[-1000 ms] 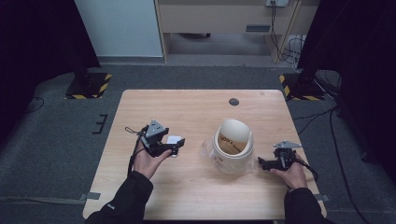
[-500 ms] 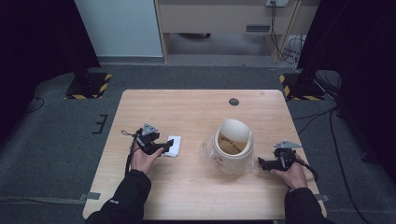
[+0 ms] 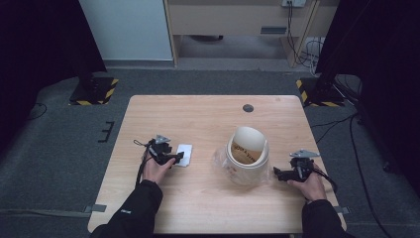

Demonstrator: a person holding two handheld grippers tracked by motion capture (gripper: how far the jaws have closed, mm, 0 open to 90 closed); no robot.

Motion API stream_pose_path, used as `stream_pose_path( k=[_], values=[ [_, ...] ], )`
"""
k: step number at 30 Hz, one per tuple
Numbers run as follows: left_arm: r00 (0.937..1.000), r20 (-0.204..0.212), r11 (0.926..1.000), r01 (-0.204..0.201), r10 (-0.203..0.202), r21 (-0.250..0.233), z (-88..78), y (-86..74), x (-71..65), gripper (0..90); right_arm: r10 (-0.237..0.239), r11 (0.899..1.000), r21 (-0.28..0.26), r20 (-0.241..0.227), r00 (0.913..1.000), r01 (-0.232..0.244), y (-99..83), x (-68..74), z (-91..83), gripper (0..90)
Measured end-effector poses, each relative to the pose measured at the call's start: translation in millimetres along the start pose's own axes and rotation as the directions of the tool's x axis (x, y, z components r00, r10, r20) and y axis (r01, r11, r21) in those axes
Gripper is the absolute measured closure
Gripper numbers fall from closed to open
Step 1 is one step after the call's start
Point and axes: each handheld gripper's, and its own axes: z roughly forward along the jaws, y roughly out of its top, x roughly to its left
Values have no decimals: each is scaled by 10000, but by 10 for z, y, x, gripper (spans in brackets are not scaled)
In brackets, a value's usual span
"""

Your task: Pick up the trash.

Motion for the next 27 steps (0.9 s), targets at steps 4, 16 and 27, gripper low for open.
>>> stream_pose_path(
  k=[4,16,27],
  values=[
    [10000,-61,10000,-4,4,64,25,-3,0,403,-8,10000,6,-3,10000,8,0,0,0,9],
    [9993,-331,9987,-149,165,485,91,5,-25,542,6,10000,-1,-1,10000,-6,0,0,0,9],
    [9990,-362,9981,-230,250,563,112,25,-79,690,-19,10000,4,-4,10000,19,0,0,-1,9]
  ],
)
